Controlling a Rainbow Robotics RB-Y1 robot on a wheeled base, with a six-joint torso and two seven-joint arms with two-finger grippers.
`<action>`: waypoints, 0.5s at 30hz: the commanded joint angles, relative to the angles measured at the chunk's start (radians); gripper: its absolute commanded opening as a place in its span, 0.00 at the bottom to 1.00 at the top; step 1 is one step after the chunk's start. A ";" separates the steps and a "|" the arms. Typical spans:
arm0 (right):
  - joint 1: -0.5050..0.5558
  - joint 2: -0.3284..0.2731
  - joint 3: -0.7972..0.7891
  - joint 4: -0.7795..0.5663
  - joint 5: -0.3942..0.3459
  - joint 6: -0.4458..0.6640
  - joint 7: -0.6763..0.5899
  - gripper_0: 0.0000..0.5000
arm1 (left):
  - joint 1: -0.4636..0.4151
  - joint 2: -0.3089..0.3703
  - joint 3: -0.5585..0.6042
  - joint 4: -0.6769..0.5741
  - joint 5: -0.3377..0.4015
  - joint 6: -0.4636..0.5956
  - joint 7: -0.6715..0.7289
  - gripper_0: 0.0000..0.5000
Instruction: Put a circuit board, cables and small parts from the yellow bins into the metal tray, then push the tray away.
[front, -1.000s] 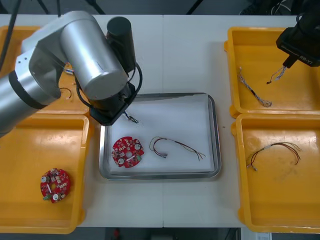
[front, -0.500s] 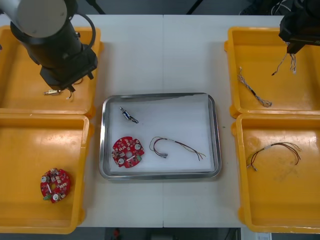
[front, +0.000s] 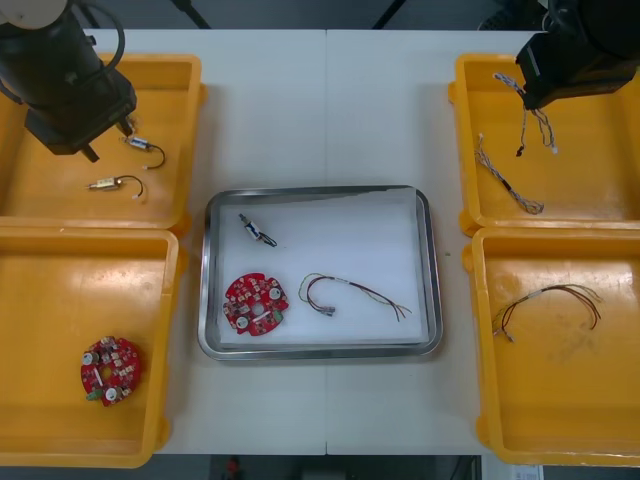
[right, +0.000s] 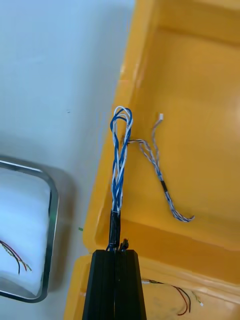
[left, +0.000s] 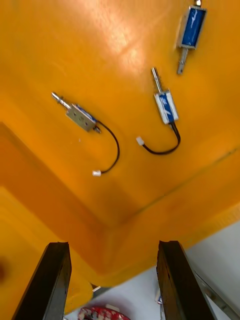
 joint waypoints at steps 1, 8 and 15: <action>0.039 -0.038 0.049 -0.149 -0.023 0.006 0.100 0.00 | -0.055 0.051 0.035 0.056 -0.042 -0.048 -0.143 1.00; 0.059 -0.038 0.189 -0.296 -0.081 0.006 0.132 0.00 | -0.055 0.051 0.036 0.142 -0.092 -0.152 -0.220 1.00; 0.059 -0.037 0.295 -0.387 -0.175 0.006 0.158 0.00 | -0.055 0.049 0.039 0.214 -0.131 -0.264 -0.303 1.00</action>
